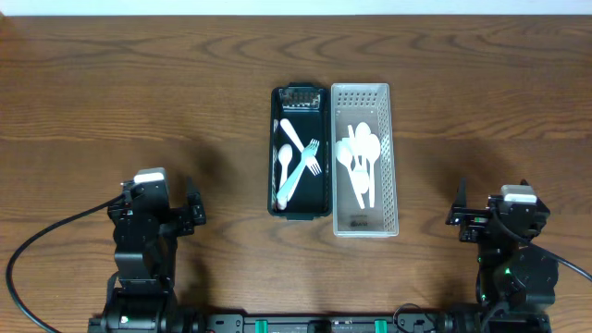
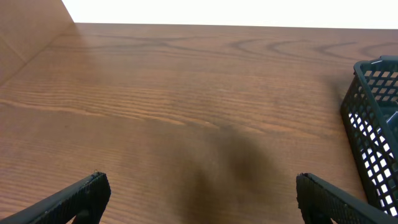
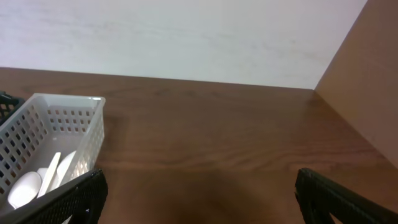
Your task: Pack container
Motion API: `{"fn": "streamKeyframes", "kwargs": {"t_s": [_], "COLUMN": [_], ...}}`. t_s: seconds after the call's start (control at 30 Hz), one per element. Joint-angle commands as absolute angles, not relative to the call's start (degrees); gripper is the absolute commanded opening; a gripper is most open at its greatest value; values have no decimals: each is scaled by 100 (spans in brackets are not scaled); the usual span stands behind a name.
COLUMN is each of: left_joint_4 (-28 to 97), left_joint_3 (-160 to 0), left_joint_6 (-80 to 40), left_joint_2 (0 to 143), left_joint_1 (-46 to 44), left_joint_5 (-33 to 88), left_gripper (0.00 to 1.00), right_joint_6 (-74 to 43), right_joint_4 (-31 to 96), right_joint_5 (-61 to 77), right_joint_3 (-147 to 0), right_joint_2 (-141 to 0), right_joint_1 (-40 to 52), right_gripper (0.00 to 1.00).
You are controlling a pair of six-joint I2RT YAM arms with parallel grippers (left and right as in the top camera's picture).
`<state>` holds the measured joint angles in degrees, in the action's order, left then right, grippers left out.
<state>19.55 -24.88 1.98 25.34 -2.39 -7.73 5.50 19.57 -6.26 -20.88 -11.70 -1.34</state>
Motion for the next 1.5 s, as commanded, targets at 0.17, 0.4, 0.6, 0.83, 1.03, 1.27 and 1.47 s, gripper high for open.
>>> {"fn": "streamKeyframes", "kwargs": {"t_s": [0.17,0.4,0.6,0.83,1.03,1.27,1.47], "left_joint_4": [1970,1970,1970,1968,1968,1970,1968], "left_joint_3": [-2475,-2475,-2475,-2475,-2475,-2475,-2475], "left_joint_6": [279,279,279,279,279,279,279], "left_joint_2": [2504,2504,2504,2504,2504,2504,2504], "left_joint_1": [-266,-266,-266,-266,-266,-266,-266], "left_joint_5": [-843,-843,-843,-843,-843,-843,-843], "left_gripper": [98,98,98,98,98,98,98], "right_joint_6": [607,607,607,609,607,607,602], "right_joint_4": [2515,3758,4947,5754,5752,5384,2563], "right_joint_5": [-707,-707,-707,-707,-707,-602,-316], "right_joint_3": [-2078,-2078,-2078,-2078,-2078,-2078,-1806], "right_joint_2": [-1125,-1125,-1125,-1125,-1063,-384,-47], "right_joint_1": [-69,-69,-69,-73,-49,362,587], "right_gripper": [99,99,99,99,99,99,99]}}
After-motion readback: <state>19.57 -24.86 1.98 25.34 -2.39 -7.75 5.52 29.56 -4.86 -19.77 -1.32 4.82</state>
